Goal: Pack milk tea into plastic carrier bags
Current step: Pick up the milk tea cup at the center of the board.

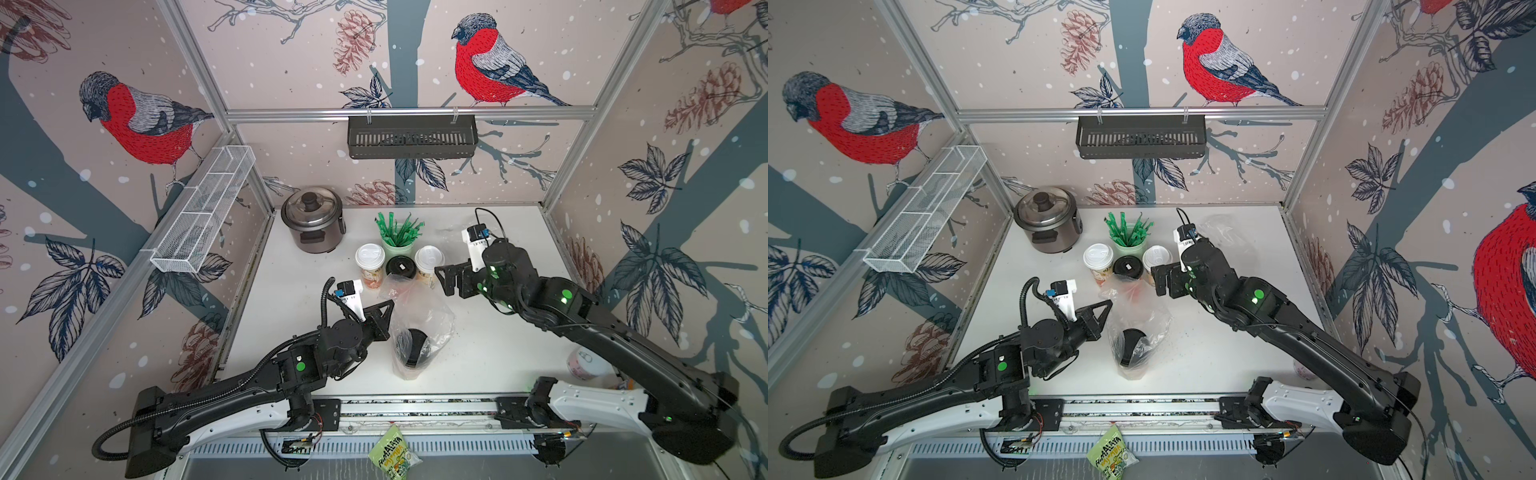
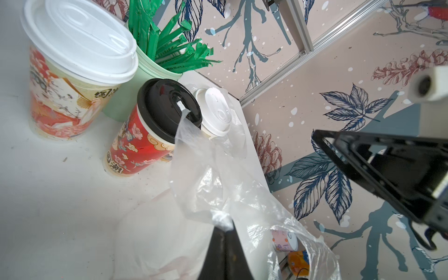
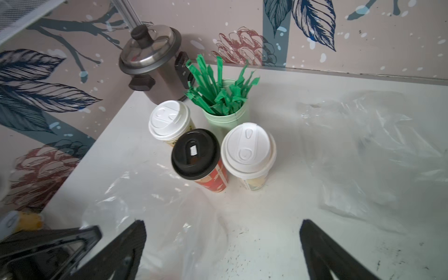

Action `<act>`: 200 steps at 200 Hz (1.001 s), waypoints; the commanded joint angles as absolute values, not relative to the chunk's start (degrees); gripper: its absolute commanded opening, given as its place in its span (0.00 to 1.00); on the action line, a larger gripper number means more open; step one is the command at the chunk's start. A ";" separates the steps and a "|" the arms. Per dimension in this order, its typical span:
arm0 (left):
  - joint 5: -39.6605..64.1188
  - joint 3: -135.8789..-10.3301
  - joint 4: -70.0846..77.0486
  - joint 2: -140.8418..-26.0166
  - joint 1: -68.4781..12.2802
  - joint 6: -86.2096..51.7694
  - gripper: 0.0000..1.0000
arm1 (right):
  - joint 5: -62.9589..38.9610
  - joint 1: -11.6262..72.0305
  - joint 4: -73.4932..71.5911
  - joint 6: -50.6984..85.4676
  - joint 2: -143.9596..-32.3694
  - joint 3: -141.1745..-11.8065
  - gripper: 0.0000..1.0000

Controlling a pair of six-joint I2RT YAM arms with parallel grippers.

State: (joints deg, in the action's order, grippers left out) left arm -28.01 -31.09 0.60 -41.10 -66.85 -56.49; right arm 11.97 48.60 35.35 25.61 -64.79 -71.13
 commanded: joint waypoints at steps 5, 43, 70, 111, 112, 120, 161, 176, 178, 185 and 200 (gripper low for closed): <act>-29.88 -31.16 0.94 -40.35 -66.80 -52.98 0.00 | 5.35 44.17 32.35 20.46 -68.75 -72.40 1.00; -31.54 -30.76 0.31 -39.11 -66.80 -51.67 0.00 | 1.50 40.45 30.95 17.69 -77.40 -75.20 1.00; -31.93 -30.76 0.23 -38.83 -66.79 -50.35 0.00 | 1.24 39.64 31.26 16.19 -82.73 -78.18 1.00; -32.17 -30.63 -0.33 -38.30 -66.77 -49.87 0.00 | 1.83 38.77 34.12 14.82 -89.76 -82.65 0.94; -32.17 -30.61 -0.39 -38.31 -66.78 -49.85 0.00 | 1.80 38.67 34.20 14.83 -89.92 -82.76 0.94; -32.17 -30.56 -0.40 -38.15 -66.79 -49.85 0.00 | 1.91 38.43 35.10 14.85 -91.07 -83.58 0.91; -32.26 -30.01 -0.51 -37.04 -66.62 -49.75 0.00 | 1.74 38.46 36.83 14.55 -95.03 -85.58 0.87; -32.29 -29.91 -0.53 -37.00 -66.63 -49.74 0.00 | 1.93 38.75 36.99 14.33 -95.58 -85.95 0.87; -32.26 -29.95 -0.53 -37.00 -66.67 -49.74 0.00 | 2.00 38.80 37.00 14.26 -95.61 -86.02 0.87; -32.26 -29.96 -0.53 -36.99 -66.63 -49.77 0.00 | 2.34 38.92 37.30 14.09 -95.88 -86.28 0.87; -32.29 -29.88 -0.54 -37.00 -66.66 -49.90 0.00 | 3.35 39.33 38.12 13.86 -96.65 -87.07 0.86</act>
State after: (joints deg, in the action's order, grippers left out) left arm -30.61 -30.15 -0.49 -37.10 -66.81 -49.98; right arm 1.78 38.72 36.62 14.81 -95.81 -85.84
